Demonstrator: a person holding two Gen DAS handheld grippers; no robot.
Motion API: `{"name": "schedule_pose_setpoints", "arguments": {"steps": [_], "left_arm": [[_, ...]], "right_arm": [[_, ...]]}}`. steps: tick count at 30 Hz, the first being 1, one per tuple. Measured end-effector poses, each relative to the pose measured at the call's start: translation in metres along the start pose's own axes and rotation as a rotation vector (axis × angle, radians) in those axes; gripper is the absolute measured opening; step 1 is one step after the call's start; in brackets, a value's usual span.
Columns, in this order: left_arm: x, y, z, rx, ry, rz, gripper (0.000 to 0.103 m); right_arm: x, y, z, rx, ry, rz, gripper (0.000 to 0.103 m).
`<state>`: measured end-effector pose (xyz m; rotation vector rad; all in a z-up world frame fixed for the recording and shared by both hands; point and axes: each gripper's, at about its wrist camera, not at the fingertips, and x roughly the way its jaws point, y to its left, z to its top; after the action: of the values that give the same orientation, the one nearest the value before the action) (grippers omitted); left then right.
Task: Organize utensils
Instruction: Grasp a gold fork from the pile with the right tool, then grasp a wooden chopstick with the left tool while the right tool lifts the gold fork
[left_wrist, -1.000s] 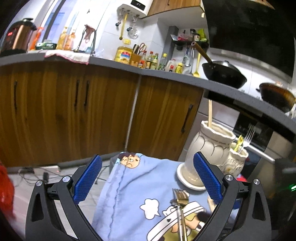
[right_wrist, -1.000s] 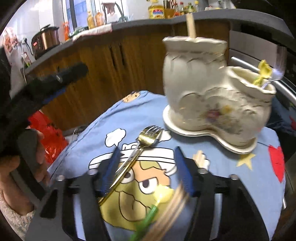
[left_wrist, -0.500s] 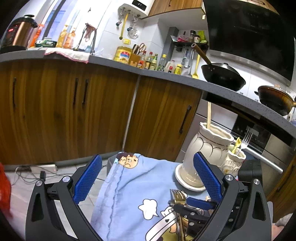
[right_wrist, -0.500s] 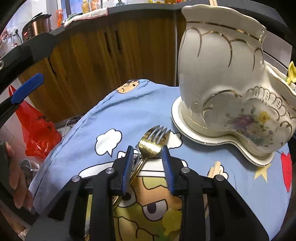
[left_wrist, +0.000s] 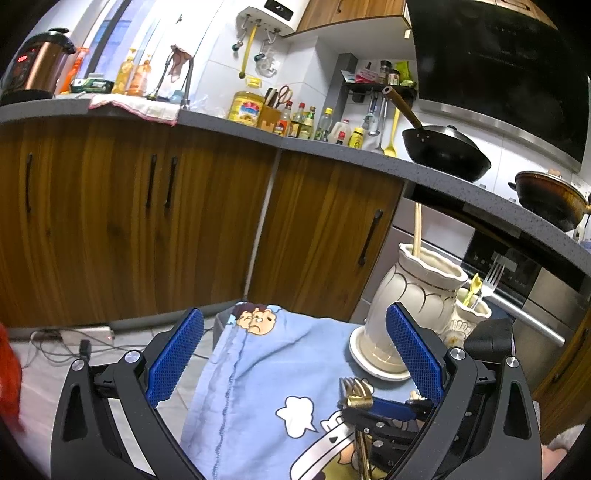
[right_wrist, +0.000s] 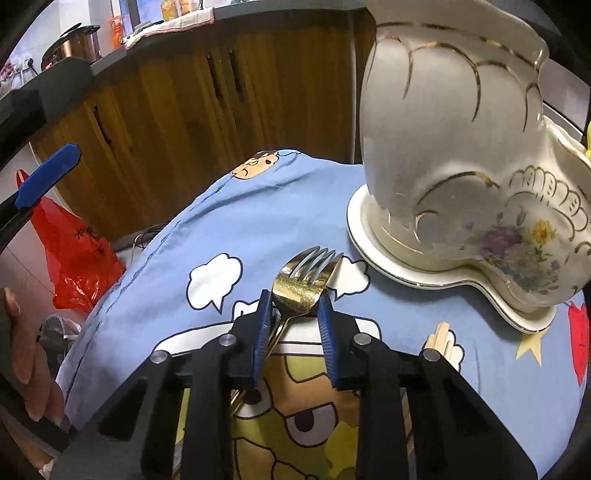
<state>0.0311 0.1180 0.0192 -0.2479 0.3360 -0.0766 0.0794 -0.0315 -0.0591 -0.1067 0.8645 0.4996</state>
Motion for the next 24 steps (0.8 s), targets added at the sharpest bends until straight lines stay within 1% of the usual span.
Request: {"name": "schedule_pose_setpoints", "arguments": {"steps": [2, 3, 4, 5, 6, 7, 14, 19, 24], "left_arm": [[0.000, -0.001, 0.000, 0.003, 0.000, 0.002, 0.098], [0.000, -0.001, 0.000, 0.003, 0.000, 0.002, 0.098], [0.000, 0.000, 0.000, 0.002, 0.000, 0.002, 0.098], [0.000, 0.000, 0.000, 0.002, 0.000, 0.001, 0.098], [0.000, -0.001, 0.000, 0.003, -0.001, 0.001, 0.098], [0.000, -0.001, 0.000, 0.004, -0.001, 0.000, 0.098], [0.000, -0.003, 0.000, 0.009, 0.000, -0.003, 0.098], [0.002, -0.004, 0.000, 0.016, 0.008, -0.022, 0.098], [0.002, -0.013, -0.002, 0.055, 0.018, -0.021, 0.098]], "right_arm": [[-0.002, 0.002, -0.001, -0.006, -0.003, -0.002, 0.024], [-0.004, 0.003, -0.003, -0.009, -0.005, 0.000, 0.021], [-0.007, 0.004, -0.004, -0.018, -0.010, 0.001, 0.013], [-0.006, 0.005, -0.003, -0.022, -0.006, 0.011, 0.011], [-0.008, 0.006, -0.004, -0.025, -0.010, 0.019, 0.006], [-0.011, 0.007, -0.004, -0.037, -0.021, 0.013, 0.005], [-0.024, 0.002, -0.008, -0.033, -0.033, 0.039, 0.003], [-0.056, -0.003, -0.014, -0.035, -0.121, 0.061, 0.003], [-0.090, -0.018, -0.023, -0.020, -0.200, 0.090, 0.003]]}}
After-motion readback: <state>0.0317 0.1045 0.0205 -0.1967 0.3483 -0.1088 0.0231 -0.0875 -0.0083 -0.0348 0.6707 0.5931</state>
